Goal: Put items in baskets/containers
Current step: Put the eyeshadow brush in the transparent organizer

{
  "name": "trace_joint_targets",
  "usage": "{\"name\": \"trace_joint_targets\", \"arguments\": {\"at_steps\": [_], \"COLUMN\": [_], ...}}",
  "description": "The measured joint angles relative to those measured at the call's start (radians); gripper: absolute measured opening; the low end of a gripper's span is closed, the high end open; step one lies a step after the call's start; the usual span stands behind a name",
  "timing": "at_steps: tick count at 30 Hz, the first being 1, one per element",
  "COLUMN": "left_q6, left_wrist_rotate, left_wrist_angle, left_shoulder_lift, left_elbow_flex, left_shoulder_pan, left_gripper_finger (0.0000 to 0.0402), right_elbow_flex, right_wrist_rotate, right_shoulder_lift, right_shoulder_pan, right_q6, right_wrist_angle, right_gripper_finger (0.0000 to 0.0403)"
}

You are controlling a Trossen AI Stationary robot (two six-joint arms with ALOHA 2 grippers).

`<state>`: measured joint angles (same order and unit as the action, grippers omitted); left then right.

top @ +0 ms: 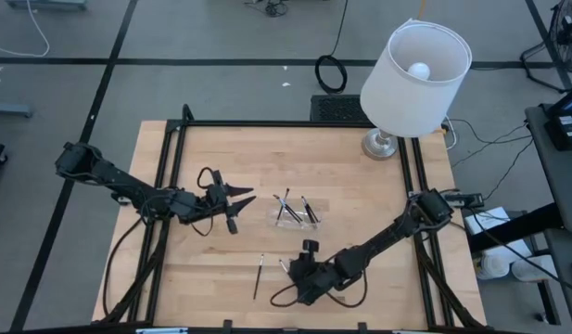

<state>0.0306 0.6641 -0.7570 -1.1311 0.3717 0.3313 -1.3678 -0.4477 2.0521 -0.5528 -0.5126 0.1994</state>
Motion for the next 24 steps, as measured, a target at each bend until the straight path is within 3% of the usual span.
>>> {"name": "trace_joint_targets", "arguments": {"at_steps": [9, 16, 24], "left_q6": [-0.013, 0.038, 0.008], "left_wrist_rotate": [-0.010, -0.005, -0.009], "left_wrist_angle": [0.000, -0.004, -0.001], "left_shoulder_lift": [0.000, 0.000, 0.000], "left_elbow_flex": [0.000, 0.000, 0.000], "left_shoulder_pan": [0.005, -0.010, -0.014], "left_gripper_finger": [0.0115, 0.0115, 0.0115], "right_elbow_flex": [0.000, 0.000, 0.000], "right_wrist_rotate": [-0.019, -0.022, -0.019], "right_shoulder_lift": [0.002, 0.002, 0.002], "right_shoulder_pan": [-0.006, -0.004, -0.001], "right_q6": [-0.115, -0.095, -0.079], "right_wrist_angle": [0.126, 0.122, 0.086], "right_gripper_finger": [0.0134, 0.0115, 0.0120]}}
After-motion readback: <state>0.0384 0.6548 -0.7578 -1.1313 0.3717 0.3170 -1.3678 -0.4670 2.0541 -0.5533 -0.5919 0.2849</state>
